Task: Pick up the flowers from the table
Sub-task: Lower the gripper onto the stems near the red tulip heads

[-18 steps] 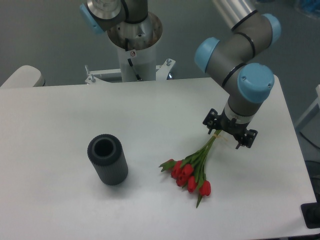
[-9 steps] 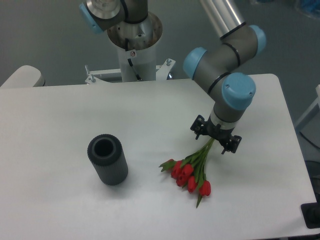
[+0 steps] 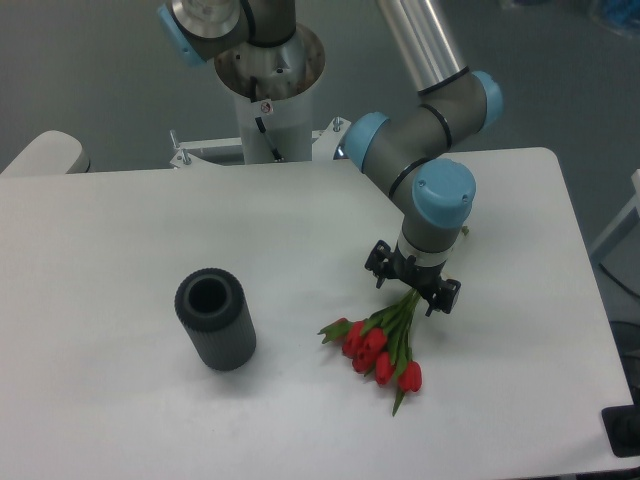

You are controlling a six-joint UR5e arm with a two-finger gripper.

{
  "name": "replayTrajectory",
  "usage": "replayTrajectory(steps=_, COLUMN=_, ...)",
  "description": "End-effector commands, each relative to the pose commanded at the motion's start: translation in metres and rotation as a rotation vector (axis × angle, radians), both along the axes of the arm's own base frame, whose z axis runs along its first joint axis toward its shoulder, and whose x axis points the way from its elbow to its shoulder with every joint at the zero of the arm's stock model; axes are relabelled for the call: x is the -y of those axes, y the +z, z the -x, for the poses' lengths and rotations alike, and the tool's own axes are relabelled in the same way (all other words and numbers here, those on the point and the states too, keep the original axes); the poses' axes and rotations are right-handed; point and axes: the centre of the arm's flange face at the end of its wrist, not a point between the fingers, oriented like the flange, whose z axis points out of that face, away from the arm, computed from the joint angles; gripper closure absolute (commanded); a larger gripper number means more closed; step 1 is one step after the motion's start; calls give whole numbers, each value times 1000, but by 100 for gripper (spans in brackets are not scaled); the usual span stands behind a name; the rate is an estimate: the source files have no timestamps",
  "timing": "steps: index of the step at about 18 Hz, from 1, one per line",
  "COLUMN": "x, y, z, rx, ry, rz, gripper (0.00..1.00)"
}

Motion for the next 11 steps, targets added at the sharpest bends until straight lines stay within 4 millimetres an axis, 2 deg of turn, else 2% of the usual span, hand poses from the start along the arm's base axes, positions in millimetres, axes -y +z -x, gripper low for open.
replayTrajectory(steps=3, x=-2, y=-8, z=-1, rx=-7, ry=3, rz=-5, gripper=0)
replayTrajectory(steps=11, x=-10, y=-14, z=-6, rx=-5, ry=1, rz=-4, gripper=0)
